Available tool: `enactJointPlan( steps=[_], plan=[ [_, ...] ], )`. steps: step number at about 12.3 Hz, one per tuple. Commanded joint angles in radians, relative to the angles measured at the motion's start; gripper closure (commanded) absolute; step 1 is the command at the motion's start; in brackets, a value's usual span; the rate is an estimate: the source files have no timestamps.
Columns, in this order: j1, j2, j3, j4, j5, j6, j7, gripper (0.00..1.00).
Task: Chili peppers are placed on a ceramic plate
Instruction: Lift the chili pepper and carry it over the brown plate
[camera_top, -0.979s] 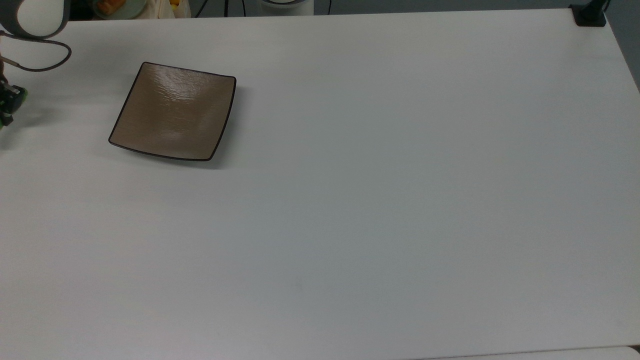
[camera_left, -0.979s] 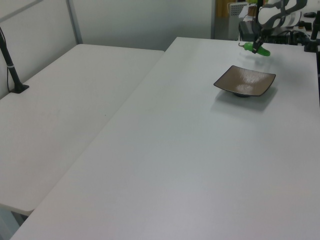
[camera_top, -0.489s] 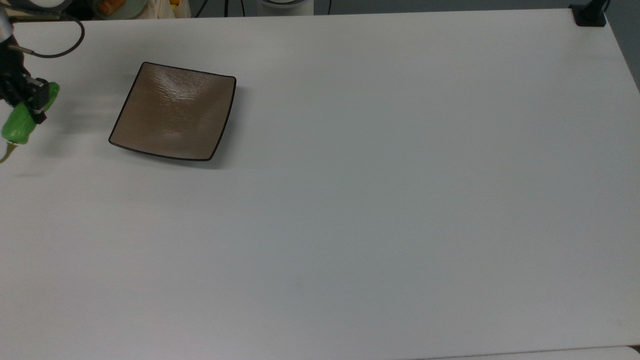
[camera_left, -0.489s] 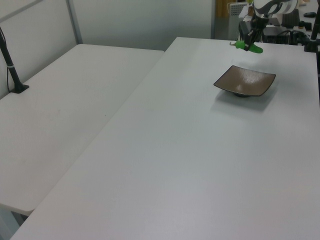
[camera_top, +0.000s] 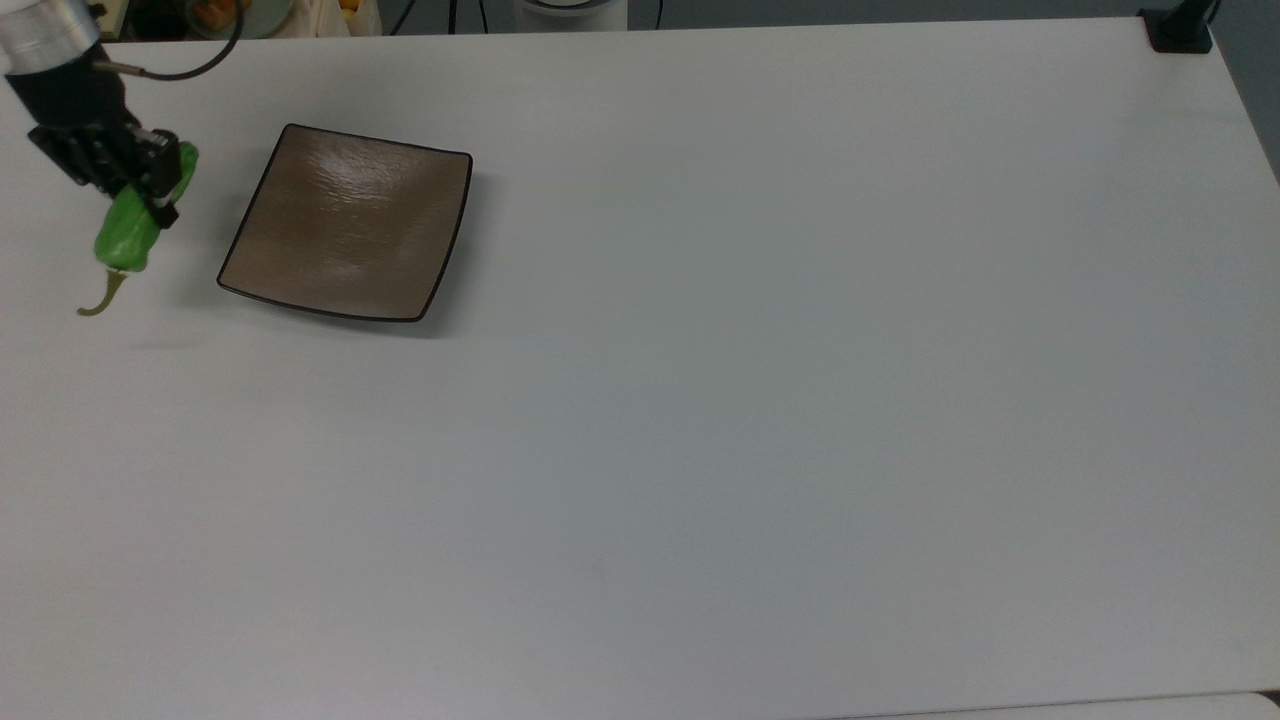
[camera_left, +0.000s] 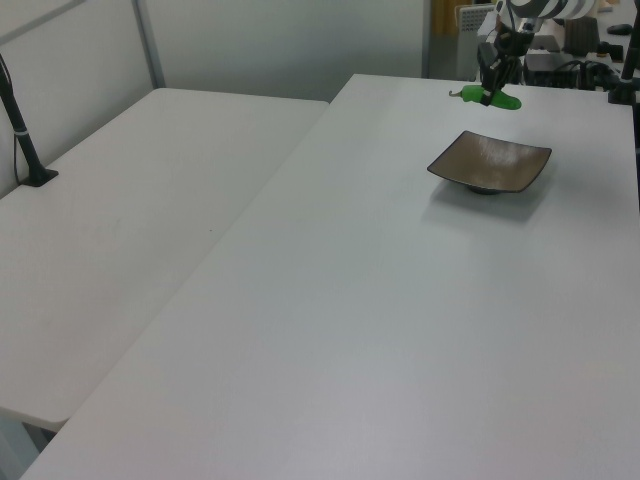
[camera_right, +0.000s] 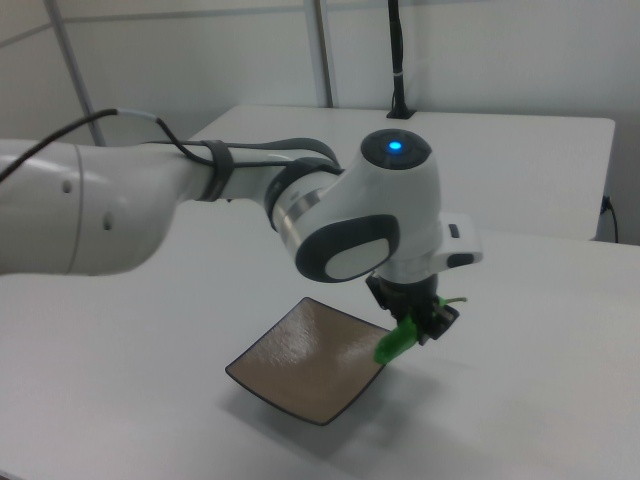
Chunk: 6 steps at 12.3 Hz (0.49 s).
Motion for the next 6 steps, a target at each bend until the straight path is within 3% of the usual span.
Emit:
enactJointPlan(
  steps=[1,6],
  plan=[
    [-0.017,-0.134,0.069,-0.150,-0.004,-0.030,0.024,0.65],
    [-0.017,-0.203,0.141,-0.241,-0.006,-0.034,0.009,0.64]
  ],
)
